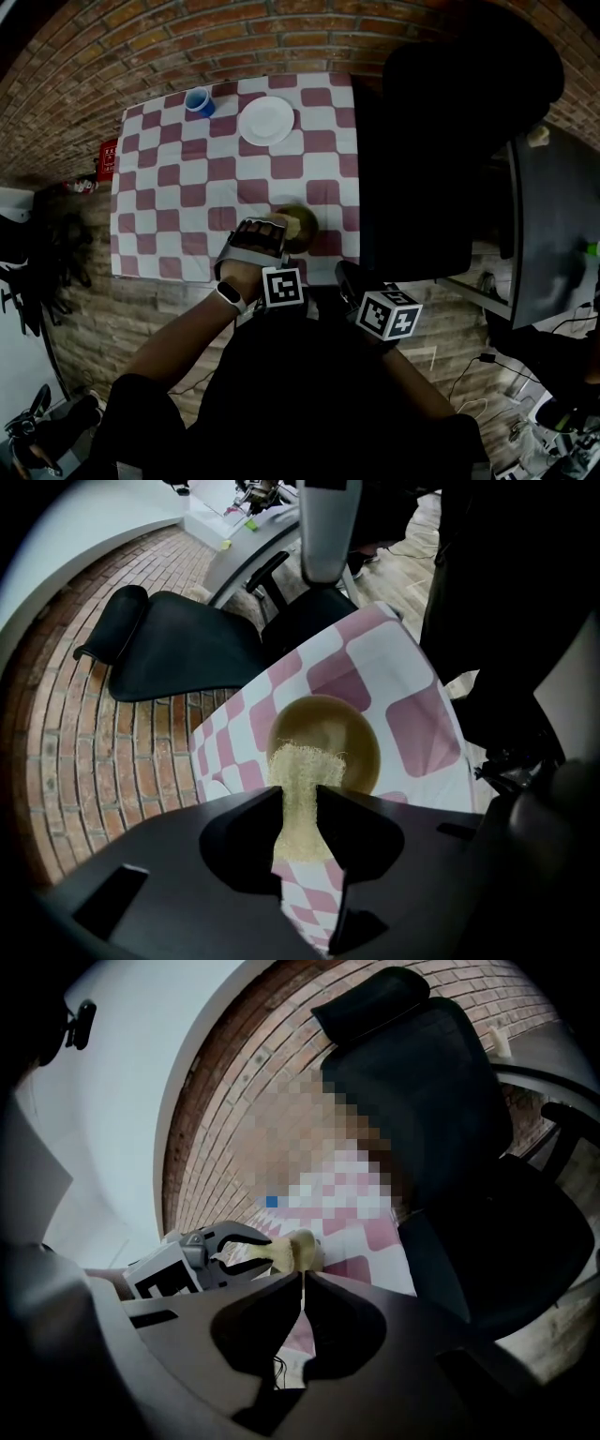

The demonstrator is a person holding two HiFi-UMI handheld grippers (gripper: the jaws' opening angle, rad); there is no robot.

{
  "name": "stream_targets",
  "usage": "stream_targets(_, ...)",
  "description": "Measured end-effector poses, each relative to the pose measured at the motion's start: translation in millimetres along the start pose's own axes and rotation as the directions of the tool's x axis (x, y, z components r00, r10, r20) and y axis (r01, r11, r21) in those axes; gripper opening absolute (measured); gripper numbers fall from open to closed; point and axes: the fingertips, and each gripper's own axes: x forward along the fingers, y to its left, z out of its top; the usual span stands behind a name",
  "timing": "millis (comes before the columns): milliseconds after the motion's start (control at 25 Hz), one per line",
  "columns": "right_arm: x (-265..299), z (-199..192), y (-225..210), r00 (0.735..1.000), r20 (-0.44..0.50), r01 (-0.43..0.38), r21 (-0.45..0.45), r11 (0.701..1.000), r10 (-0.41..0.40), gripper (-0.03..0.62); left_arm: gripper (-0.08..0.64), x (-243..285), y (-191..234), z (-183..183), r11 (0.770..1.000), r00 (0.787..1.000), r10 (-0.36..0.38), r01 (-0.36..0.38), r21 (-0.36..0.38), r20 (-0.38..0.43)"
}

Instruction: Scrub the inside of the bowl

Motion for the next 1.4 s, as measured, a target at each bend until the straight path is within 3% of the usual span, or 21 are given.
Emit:
stream_targets(400,-1,-4,-1,1.0,0.002,0.008,0.011,1.0,-0.008,0.032,0.115,17,27,9,1.0,1.0,0.013,-0.013,0.003,-0.023)
stream_targets(720,-1,-3,1,1.0,0.009,0.005,0.013,1.0,-0.005,0.032,0.115,7,25,33,1.0,0.999,0.016,-0.016,-0.001,0.03)
stream_targets(840,-1,-1,0,1.0,0.009,0.012,0.01,1.0,-0.012,0.032,0.115,-3,26,38,0.995,0.996,0.041,-0.033,-0.097,0.084)
stream_targets(1000,-1,3,3,1.0,0.016,0.005,-0.002,1.0,-0.005,0.032,0.115,-20,19,24,0.946,0.99,-0.017,0.062,-0.318,0.143)
stream_targets(1080,-2,4,4,1.0,0.019,0.009,-0.008,1.0,-0.009,0.032,0.115,-31,18,7,0.91,0.987,-0.054,0.11,-0.4,0.148)
stream_targets(1160,-1,7,7,1.0,0.021,0.01,-0.019,1.0,-0.009,0.032,0.115,-42,21,-5,0.842,0.98,-0.062,0.153,-0.518,0.189)
stream_targets(1240,-1,12,10,1.0,0.022,0.009,-0.034,0.999,-0.008,0.032,0.115,-54,20,-10,0.736,0.961,-0.072,0.232,-0.636,0.267)
stream_targets(1400,1,23,18,1.0,0.022,0.003,-0.061,0.998,-0.002,0.032,0.115,-74,16,-13,0.481,0.898,-0.055,0.407,-0.777,0.437)
